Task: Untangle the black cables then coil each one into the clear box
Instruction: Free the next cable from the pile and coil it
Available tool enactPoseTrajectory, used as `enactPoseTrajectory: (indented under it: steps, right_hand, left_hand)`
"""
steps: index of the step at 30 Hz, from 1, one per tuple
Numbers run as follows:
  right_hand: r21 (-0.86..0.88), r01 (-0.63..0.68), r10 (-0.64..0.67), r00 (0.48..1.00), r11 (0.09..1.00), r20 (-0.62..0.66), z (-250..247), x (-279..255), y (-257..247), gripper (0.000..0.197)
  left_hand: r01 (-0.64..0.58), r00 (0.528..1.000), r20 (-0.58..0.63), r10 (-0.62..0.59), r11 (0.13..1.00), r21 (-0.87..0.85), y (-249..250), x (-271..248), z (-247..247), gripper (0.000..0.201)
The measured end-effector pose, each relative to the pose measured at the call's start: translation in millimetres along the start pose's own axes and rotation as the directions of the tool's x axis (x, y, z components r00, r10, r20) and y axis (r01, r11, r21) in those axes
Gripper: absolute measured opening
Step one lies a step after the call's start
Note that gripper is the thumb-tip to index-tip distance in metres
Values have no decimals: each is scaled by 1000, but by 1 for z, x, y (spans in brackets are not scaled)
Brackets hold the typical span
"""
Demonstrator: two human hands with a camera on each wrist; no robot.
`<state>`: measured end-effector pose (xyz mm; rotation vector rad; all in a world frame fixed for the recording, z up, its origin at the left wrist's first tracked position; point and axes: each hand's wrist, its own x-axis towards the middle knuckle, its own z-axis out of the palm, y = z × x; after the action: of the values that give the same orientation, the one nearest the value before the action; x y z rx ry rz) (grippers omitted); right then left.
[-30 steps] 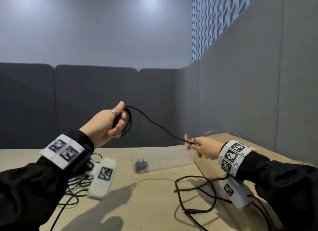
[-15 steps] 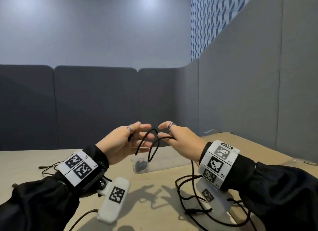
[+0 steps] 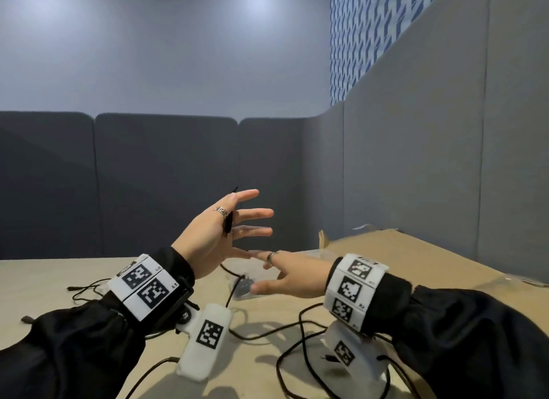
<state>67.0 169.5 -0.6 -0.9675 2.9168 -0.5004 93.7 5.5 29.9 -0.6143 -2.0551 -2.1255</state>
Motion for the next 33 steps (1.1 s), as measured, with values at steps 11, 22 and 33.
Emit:
enactPoseTrajectory:
  steps: [11, 22, 33]
  right_hand:
    - [79, -59, 61, 998, 995, -22, 27, 61, 1, 67]
    - [13, 358, -341, 898, 933, -279, 9, -19, -16, 39]
    - [-296, 329, -441, 601, 897, -667, -42, -50, -17, 20]
  left_hand:
    - [-44, 999, 23, 48, 991, -130, 25, 1, -5, 43]
    - [-244, 906, -162, 390, 797, 552, 23, 21, -61, 26]
    - [-205, 963, 67, 260, 553, 808, -6, 7, -30, 32]
